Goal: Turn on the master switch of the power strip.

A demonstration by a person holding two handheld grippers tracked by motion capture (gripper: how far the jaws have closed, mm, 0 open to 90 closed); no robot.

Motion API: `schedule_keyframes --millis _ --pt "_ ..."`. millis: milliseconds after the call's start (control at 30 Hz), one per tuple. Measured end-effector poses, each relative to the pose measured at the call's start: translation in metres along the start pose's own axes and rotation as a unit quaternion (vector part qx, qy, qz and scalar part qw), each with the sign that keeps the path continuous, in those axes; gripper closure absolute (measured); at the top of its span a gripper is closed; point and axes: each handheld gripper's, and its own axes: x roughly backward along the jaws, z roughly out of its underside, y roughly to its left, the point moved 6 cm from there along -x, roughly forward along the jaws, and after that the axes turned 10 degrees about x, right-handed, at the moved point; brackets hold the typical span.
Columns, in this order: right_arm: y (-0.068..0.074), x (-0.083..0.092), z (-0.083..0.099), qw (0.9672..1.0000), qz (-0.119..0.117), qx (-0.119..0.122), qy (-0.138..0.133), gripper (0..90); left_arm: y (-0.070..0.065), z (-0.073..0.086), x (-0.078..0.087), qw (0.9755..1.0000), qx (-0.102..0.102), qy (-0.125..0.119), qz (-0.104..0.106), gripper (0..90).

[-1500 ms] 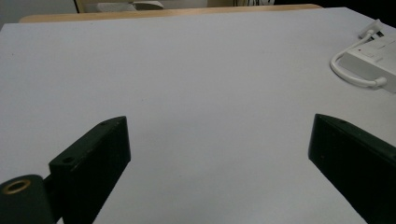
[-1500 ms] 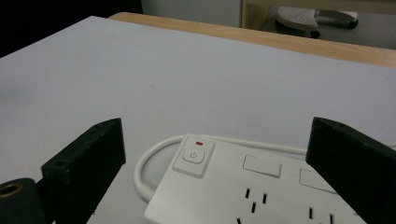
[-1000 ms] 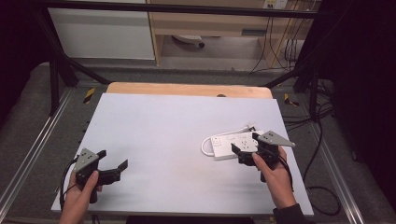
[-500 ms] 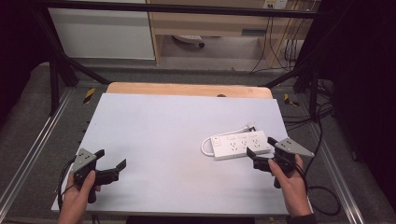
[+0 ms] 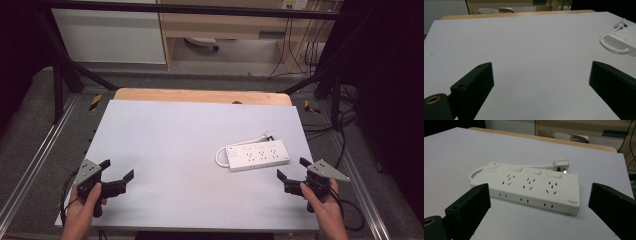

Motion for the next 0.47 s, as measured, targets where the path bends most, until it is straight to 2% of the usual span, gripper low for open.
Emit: schedule_keyframes --millis 133,300,467 --pt "0.002 0.001 0.009 0.9996 -0.016 -0.003 0.024 4.3 0.0 0.0 0.001 1.0 -0.003 -0.002 0.002 5.6" --pt "0.003 0.001 0.023 0.9987 -0.02 -0.012 0.045 4.3 0.0 0.001 0.0 1.0 -0.005 0.001 0.007 5.9" --pt "0.005 -0.009 0.036 0.9964 -0.02 -0.023 0.079 4.3 -0.003 0.002 -0.001 0.9998 -0.011 0.006 0.013 5.8"
